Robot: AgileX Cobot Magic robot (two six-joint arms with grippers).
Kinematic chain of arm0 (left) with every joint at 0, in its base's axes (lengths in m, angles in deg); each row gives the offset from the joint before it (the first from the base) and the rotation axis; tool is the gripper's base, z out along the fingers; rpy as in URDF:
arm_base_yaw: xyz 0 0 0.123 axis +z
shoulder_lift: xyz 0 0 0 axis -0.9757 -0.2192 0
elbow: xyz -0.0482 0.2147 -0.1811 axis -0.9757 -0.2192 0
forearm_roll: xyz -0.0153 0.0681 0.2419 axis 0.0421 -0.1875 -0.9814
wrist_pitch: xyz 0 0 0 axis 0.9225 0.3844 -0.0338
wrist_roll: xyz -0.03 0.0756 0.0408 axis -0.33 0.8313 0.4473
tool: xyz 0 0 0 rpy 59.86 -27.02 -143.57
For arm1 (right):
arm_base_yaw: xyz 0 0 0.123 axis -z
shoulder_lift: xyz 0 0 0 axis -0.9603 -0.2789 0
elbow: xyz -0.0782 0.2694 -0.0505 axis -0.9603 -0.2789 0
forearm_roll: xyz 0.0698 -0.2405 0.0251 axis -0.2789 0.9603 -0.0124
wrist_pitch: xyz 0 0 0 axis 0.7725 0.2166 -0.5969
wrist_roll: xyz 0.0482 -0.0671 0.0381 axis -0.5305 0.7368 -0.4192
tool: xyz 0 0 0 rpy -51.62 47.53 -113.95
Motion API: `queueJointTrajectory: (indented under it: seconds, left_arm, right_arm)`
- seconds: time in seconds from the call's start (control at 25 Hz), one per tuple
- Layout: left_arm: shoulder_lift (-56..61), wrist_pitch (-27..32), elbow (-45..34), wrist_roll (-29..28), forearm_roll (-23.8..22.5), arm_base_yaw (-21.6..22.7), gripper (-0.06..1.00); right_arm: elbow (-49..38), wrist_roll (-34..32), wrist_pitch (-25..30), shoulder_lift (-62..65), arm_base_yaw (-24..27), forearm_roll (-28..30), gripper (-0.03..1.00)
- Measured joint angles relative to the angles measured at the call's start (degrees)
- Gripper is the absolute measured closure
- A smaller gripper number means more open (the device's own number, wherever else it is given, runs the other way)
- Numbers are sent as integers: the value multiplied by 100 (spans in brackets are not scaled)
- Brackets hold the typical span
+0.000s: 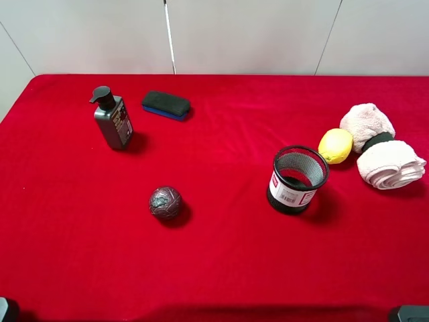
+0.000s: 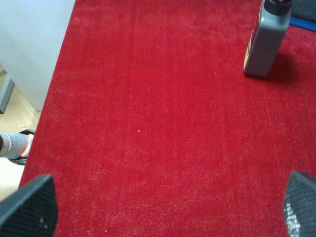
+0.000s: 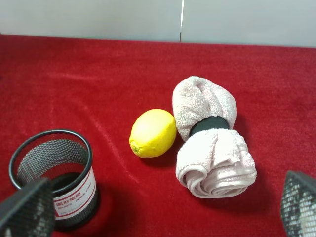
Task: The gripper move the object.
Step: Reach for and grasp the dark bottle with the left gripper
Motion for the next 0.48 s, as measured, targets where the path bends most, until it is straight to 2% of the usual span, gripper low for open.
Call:
queueJointTrajectory:
  seconds: [0.28, 0.48]
  left_arm:
    - [-627, -90, 171, 5, 10, 0, 7]
    - [-1345, -558, 198, 5, 10, 0, 7]
  right_arm:
    - [0, 0, 0, 0, 0, 0, 27]
    - [0, 0, 0, 0, 0, 0, 27]
